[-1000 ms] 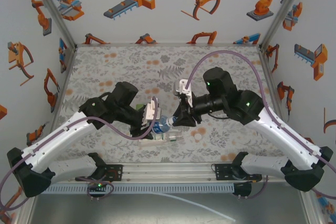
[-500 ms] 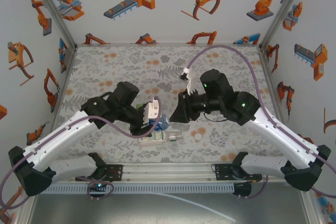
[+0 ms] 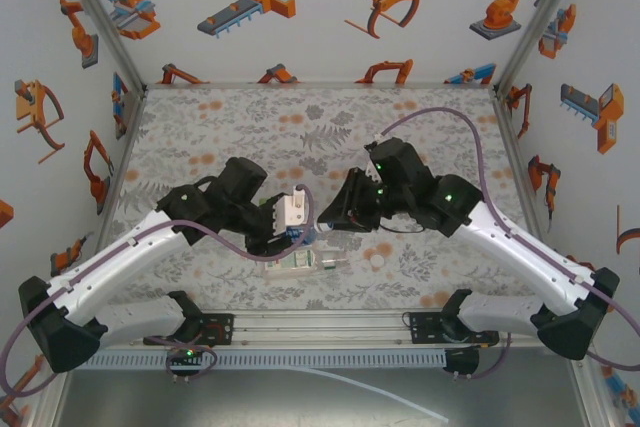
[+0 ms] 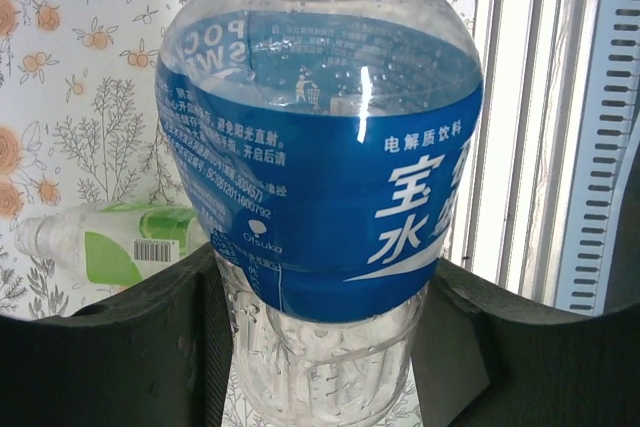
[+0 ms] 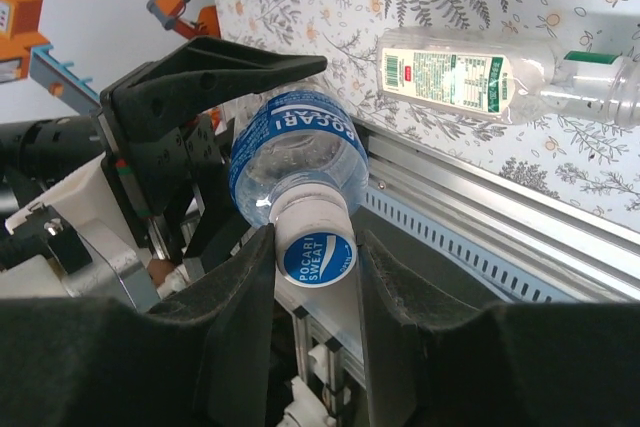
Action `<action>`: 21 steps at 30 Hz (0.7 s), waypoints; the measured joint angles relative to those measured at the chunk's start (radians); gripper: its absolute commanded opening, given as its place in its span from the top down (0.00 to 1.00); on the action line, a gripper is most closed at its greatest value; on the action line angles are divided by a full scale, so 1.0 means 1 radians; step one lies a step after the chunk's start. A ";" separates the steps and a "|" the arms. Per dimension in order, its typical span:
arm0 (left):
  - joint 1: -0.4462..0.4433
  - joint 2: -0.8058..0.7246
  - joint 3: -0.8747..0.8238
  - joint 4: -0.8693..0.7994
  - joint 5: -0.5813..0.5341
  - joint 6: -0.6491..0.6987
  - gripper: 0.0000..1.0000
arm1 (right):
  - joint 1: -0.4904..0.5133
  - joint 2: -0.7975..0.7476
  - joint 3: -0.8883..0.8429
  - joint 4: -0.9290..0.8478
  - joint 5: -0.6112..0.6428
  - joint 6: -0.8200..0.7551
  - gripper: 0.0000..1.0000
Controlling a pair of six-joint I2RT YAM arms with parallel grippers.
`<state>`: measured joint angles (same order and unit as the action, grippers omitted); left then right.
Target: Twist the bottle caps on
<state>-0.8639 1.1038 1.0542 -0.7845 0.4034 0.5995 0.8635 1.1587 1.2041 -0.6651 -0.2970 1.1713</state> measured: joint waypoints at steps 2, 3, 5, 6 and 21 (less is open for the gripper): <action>0.000 0.000 0.000 0.008 -0.003 0.000 1.00 | 0.000 -0.004 0.000 0.000 0.012 0.007 0.66; 0.000 0.000 0.000 0.013 -0.003 0.001 1.00 | 0.000 -0.008 0.000 0.001 0.019 0.006 0.61; 0.000 0.000 0.000 0.029 0.000 0.005 1.00 | 0.002 -0.016 0.000 0.005 0.030 0.003 0.50; -0.003 0.000 0.000 0.053 0.016 0.010 1.00 | 0.003 -0.018 0.000 0.010 0.040 -0.009 0.44; -0.019 -0.008 -0.016 0.158 0.099 0.029 1.00 | 0.004 -0.041 0.106 0.019 0.086 -0.380 0.32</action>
<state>-0.8833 1.0954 1.0386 -0.6262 0.5022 0.6281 0.8677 1.1179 1.3102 -0.6460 -0.2108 0.7918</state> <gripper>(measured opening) 0.565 0.701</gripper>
